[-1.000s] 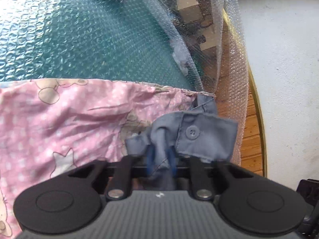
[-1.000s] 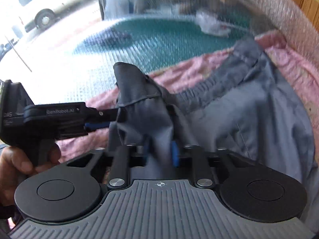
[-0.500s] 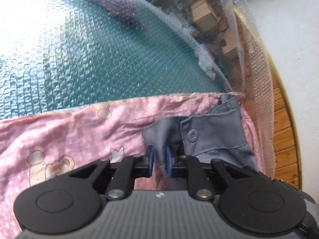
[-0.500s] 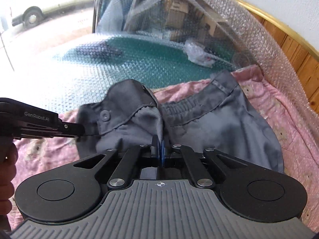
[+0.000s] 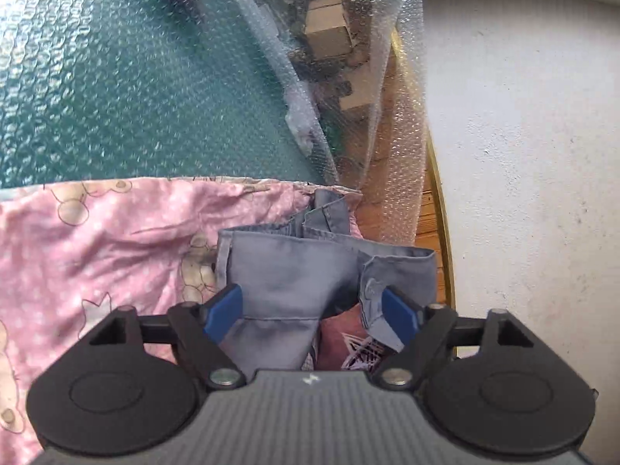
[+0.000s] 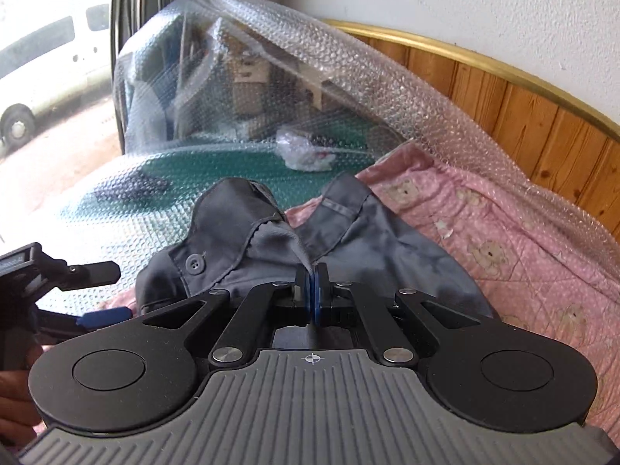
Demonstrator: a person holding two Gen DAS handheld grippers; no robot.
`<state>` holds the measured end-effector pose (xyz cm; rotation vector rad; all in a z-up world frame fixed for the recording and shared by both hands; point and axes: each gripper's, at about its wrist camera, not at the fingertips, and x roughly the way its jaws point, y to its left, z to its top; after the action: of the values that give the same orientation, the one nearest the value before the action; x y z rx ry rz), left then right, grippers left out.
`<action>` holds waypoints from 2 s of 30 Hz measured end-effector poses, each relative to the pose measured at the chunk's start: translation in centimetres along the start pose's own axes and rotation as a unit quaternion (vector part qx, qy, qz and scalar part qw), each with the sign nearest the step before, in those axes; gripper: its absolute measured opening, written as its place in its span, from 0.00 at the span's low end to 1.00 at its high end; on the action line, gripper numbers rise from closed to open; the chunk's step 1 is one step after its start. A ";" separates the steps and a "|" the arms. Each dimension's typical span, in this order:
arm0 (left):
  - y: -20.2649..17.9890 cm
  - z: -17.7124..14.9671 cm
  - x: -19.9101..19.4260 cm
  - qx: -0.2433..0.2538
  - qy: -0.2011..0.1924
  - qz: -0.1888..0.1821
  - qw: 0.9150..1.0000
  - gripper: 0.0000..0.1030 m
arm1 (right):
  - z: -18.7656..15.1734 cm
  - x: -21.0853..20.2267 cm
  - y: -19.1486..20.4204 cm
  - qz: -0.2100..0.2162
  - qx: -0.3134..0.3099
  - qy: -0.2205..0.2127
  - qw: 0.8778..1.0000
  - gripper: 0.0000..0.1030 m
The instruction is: Fold clothes
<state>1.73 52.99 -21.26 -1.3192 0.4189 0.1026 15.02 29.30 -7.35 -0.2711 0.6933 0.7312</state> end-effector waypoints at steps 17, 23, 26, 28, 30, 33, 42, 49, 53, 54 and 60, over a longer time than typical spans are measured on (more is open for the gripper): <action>1.6 2.1 -7.4 -0.042 -0.052 0.185 0.980 0.28 | -8.5 1.3 9.4 0.121 -0.090 0.083 0.985 0.30; -6.7 1.3 -4.5 0.111 0.033 0.194 0.974 0.56 | -10.2 -3.9 3.5 0.124 0.041 0.058 0.990 0.42; -10.0 -1.3 0.5 0.177 0.074 0.228 0.955 0.60 | -11.9 -5.9 0.4 0.091 0.103 0.059 0.989 0.42; -9.9 -2.2 2.8 0.202 0.085 0.260 0.941 0.34 | -13.2 -7.6 -1.8 0.064 0.130 0.057 0.988 0.42; -8.7 -1.6 2.4 0.191 0.086 0.231 0.950 0.05 | -14.8 -10.0 -4.1 0.032 0.158 0.055 0.985 0.42; -3.8 0.1 -0.2 0.098 0.081 0.181 0.975 0.05 | -18.3 -14.8 -9.2 -0.022 0.240 0.040 0.970 0.50; -1.9 -0.2 -1.9 0.086 0.073 0.154 0.982 0.36 | -40.0 -27.7 -22.9 -0.183 0.635 -0.065 0.748 0.52; -5.4 -1.1 0.1 0.137 0.056 0.194 0.970 0.34 | -46.3 -31.7 -29.3 -0.217 0.697 -0.179 0.659 0.52; -4.5 -1.3 0.9 0.132 0.053 0.219 0.965 0.08 | -48.7 -31.9 -32.7 -0.233 0.718 -0.204 0.623 0.52; -4.2 -1.4 0.8 0.129 0.051 0.219 0.966 0.08 | -49.2 -32.0 -33.3 -0.235 0.722 -0.207 0.617 0.52; -4.0 -1.7 0.6 0.131 0.047 0.227 0.964 0.10 | -51.6 -33.1 -35.6 -0.242 0.737 -0.222 0.590 0.52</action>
<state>3.10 50.25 -18.14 -0.9510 0.7852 0.3555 -3.14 -37.13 -24.16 1.2171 0.4971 -0.4759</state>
